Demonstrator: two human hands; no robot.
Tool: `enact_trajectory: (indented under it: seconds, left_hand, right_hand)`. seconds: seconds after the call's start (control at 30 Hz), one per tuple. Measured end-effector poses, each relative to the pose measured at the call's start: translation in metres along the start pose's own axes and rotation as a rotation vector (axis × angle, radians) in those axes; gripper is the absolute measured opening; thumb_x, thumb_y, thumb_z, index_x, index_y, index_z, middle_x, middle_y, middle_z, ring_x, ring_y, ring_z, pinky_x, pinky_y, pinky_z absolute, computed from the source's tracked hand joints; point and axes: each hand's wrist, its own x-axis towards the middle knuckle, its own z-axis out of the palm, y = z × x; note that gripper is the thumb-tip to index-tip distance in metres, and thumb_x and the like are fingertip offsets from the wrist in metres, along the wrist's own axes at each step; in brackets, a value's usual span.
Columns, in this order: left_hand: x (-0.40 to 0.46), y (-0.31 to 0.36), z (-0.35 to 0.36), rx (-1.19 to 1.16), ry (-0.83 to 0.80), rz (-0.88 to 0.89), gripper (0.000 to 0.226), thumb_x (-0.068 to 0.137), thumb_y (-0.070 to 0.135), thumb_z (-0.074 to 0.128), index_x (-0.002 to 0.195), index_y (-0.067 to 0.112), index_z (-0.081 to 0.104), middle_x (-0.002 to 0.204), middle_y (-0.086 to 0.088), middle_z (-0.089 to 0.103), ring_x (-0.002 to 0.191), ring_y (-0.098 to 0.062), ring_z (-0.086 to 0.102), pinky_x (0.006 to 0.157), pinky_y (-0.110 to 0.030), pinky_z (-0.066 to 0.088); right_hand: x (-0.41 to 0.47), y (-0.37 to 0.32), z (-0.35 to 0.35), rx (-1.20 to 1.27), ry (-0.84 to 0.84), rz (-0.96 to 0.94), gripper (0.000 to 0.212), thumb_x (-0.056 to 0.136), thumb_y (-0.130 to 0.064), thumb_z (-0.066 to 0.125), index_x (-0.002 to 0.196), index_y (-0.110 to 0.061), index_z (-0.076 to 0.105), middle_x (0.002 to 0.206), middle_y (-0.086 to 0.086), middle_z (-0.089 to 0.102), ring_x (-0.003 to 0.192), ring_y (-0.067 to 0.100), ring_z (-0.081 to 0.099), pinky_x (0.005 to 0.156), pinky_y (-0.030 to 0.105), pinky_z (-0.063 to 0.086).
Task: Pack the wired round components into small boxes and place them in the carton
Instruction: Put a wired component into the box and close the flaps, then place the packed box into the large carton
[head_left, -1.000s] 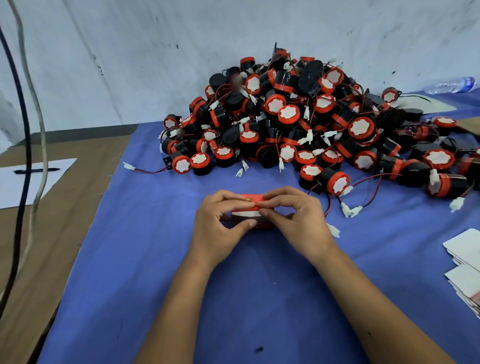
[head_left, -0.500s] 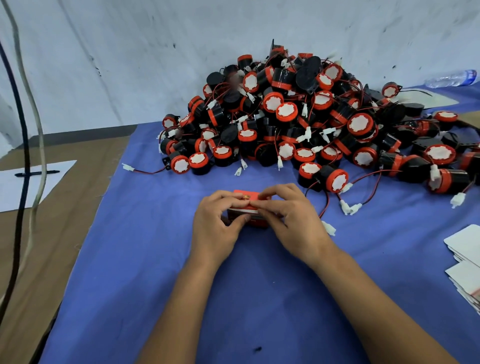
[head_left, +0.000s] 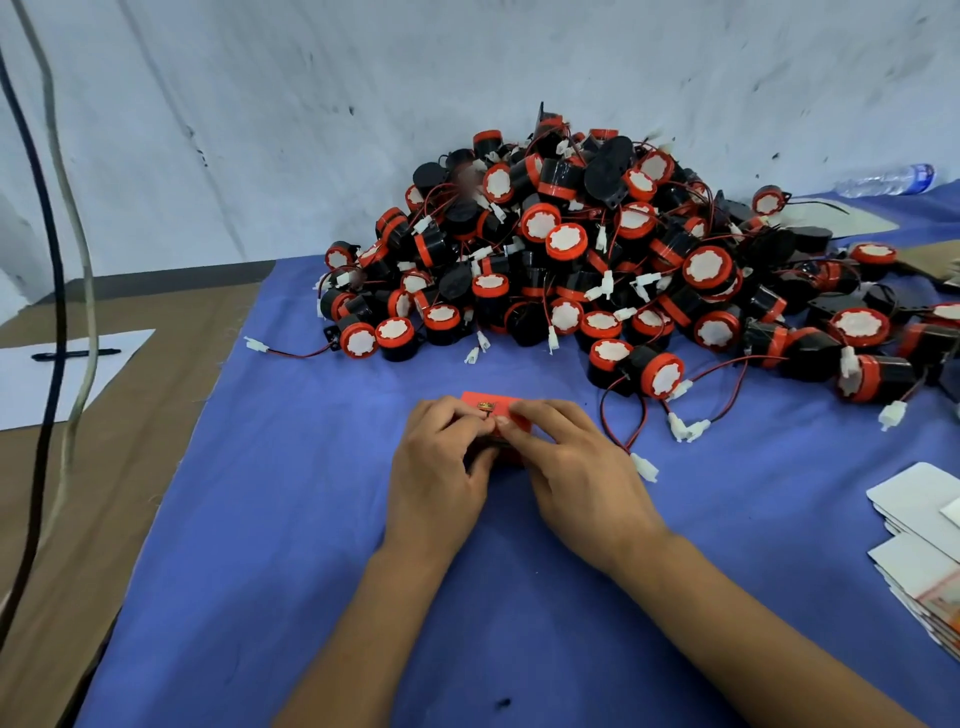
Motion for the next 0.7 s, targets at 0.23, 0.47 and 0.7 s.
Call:
enact_trajectory:
  seconds: [0.23,0.47,0.7]
  left_hand:
    - [-0.003,-0.001,-0.001,-0.108,-0.095,-0.120,0.029,0.085,-0.002,0.079,0.111,0.010,0.079,0.138,-0.005,0.068,0.129,-0.016,0.063,0.104,-0.025,0.049]
    - [-0.009,0.023,-0.013,-0.075,-0.054,-0.118,0.026,0.088,0.003,0.079,0.106,0.021,0.083,0.098,0.006,0.080,0.081,-0.011,0.072,0.073,-0.011,0.049]
    - [0.024,0.135,-0.004,-0.359,0.160,0.039,0.021,0.092,0.009,0.073,0.111,0.012,0.079,0.115,0.012,0.072,0.105,-0.002,0.068,0.092,-0.011,0.049]
  right_hand:
    - [0.005,-0.011,0.011,0.035,0.105,0.039,0.027,0.084,-0.001,0.080,0.109,-0.010,0.078,0.117,0.010,0.072,0.122,0.037,0.064,0.091,0.039,0.058]
    - [0.021,-0.005,-0.006,0.101,-0.197,0.042,0.026,0.092,-0.009,0.067,0.117,-0.007,0.062,0.136,0.012,0.056,0.128,0.032,0.050,0.100,0.042,0.049]
    - [0.001,0.022,-0.135,0.096,-0.012,0.203,0.038,0.088,-0.023,0.075,0.122,-0.018,0.059,0.110,0.006,0.057,0.102,0.031,0.049,0.085,0.045,0.047]
